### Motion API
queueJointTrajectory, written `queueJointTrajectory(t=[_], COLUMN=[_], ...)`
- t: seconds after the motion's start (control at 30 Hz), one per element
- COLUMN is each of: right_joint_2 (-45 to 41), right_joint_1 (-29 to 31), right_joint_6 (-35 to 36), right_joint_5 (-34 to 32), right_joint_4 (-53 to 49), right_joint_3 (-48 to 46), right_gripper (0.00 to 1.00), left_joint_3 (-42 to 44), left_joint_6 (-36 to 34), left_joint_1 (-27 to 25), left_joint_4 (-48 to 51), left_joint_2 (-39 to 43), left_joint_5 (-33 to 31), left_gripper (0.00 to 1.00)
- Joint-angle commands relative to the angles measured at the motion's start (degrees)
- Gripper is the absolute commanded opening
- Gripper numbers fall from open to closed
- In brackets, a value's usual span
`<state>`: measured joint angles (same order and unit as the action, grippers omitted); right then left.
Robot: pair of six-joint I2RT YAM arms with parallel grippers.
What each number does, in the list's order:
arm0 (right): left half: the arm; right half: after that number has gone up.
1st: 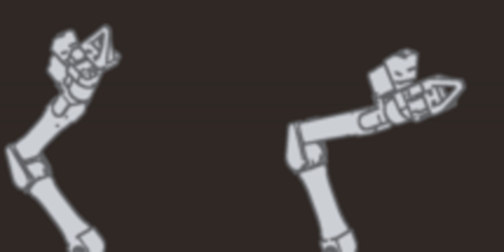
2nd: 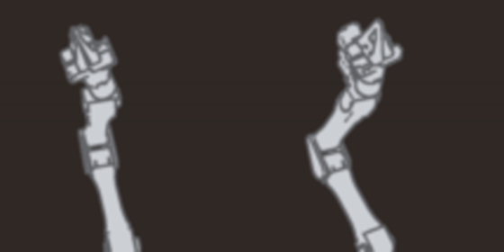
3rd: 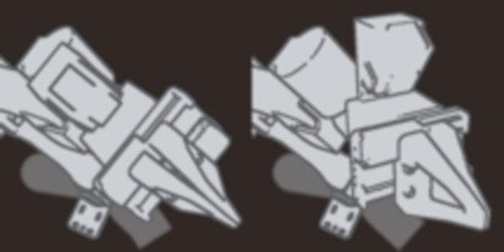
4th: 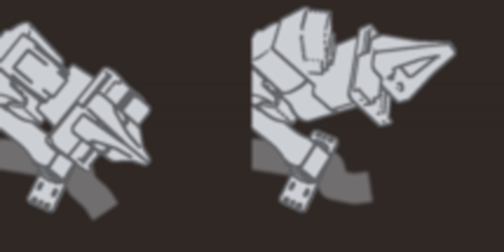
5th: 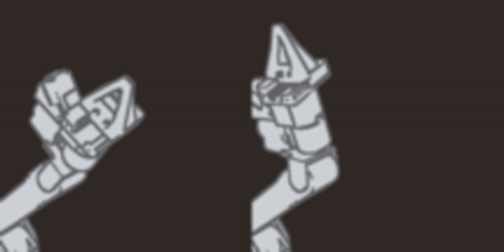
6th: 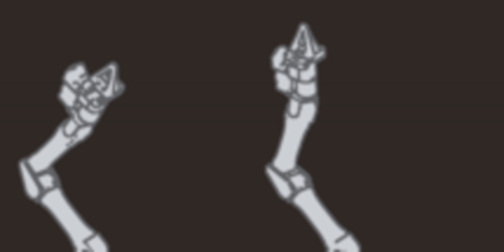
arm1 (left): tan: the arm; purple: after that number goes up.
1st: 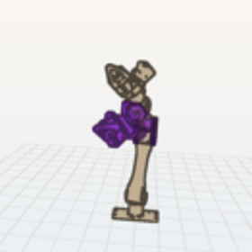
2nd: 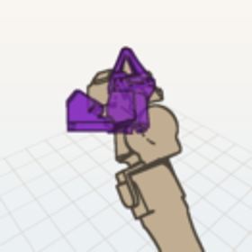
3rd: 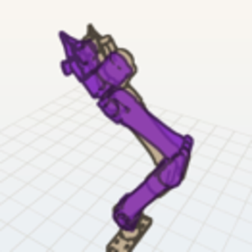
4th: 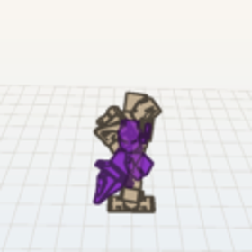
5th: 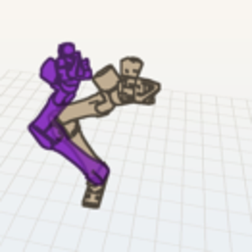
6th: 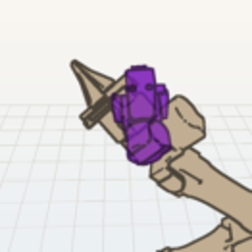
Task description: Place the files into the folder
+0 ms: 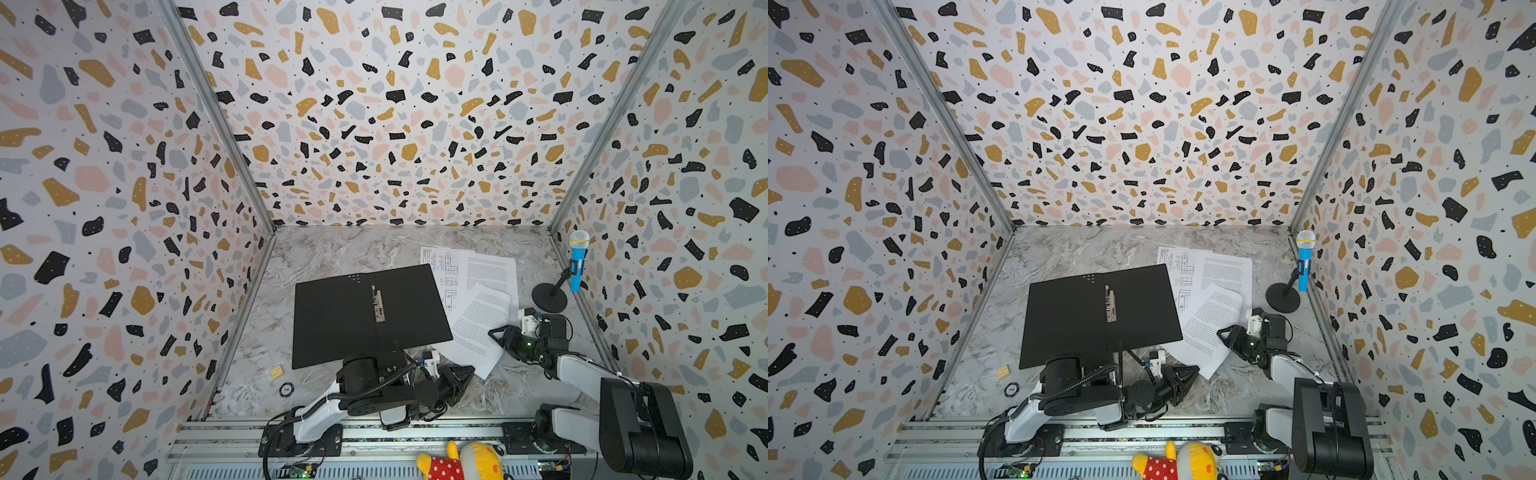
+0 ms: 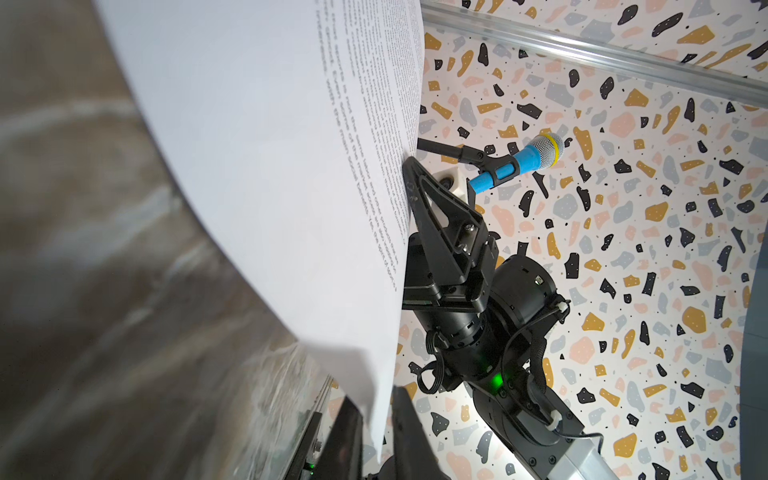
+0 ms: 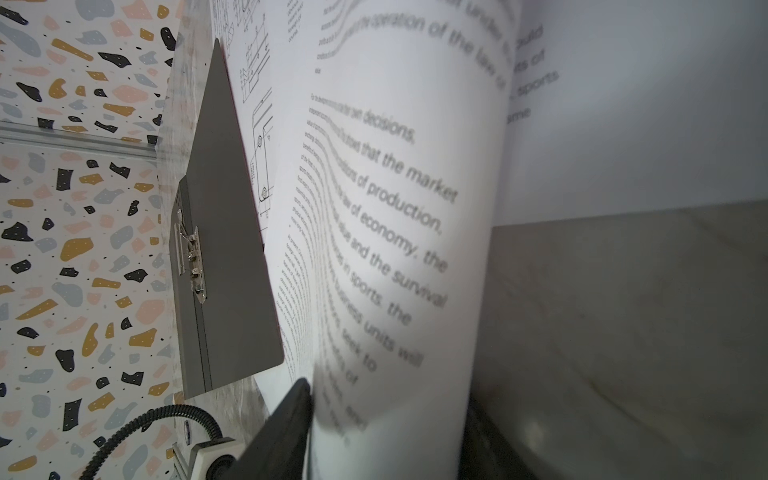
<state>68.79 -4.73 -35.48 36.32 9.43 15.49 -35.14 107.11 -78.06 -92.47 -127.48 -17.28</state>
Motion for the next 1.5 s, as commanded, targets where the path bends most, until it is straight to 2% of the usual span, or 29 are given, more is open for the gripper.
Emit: queueJointTrajectory(t=[0.0, 0.4, 0.47, 0.6, 0.73, 0.8, 0.93, 1.07, 1.27, 1.47], right_joint_2=[-1.43, -3.08, -3.80, -6.01, -8.71, -8.74, -5.97, -3.86, -3.20, -1.68], right_joint_1=[-0.49, -0.94, -1.20, -3.24, -4.75, -4.76, -4.85, -4.89, -5.81, -5.81], right_joint_6=[0.23, 0.22, 0.49, 0.64, -0.77, -1.61, -4.94, -5.97, -5.63, -5.21], right_joint_5=[-1.15, -1.07, -1.07, 0.25, 2.39, 2.84, 5.45, 5.53, 3.93, 5.61], right_joint_4=[-3.45, -4.86, -5.72, -8.42, -7.60, -6.75, -2.15, 0.10, 3.14, 5.66], right_joint_3=[0.34, 0.48, 0.68, 0.92, -0.46, -0.57, -1.06, -1.23, -1.86, -1.58], right_gripper=[0.54, 0.56, 0.60, 0.76, 0.77, 0.73, 0.58, 0.54, 0.40, 0.20], left_joint_3=[1.08, -0.19, -0.04, 0.25, -0.91, -1.46, -1.40, -1.36, -1.46, -2.98], left_joint_6=[1.59, 3.13, 3.14, 3.42, 3.11, 3.26, 3.37, 3.23, 3.27, 3.77], left_joint_1=[0.45, 0.45, 0.54, 0.63, 0.63, 0.56, 0.54, 0.54, 0.24, -0.16], left_joint_4=[-13.32, -13.35, -13.32, -13.30, -13.30, -13.27, -13.27, -13.34, -13.20, -13.22], left_joint_2=[-3.57, -4.67, -4.61, -4.35, -4.72, -5.10, -5.23, -4.84, -4.85, -5.96], left_joint_5=[-0.21, 0.19, -0.06, -0.52, 0.57, 1.19, 1.41, 1.80, 2.59, 3.96], left_gripper=[0.11, 0.02, 0.01, 0.00, 0.00, 0.00, 0.00, 0.00, 0.00, 0.00])
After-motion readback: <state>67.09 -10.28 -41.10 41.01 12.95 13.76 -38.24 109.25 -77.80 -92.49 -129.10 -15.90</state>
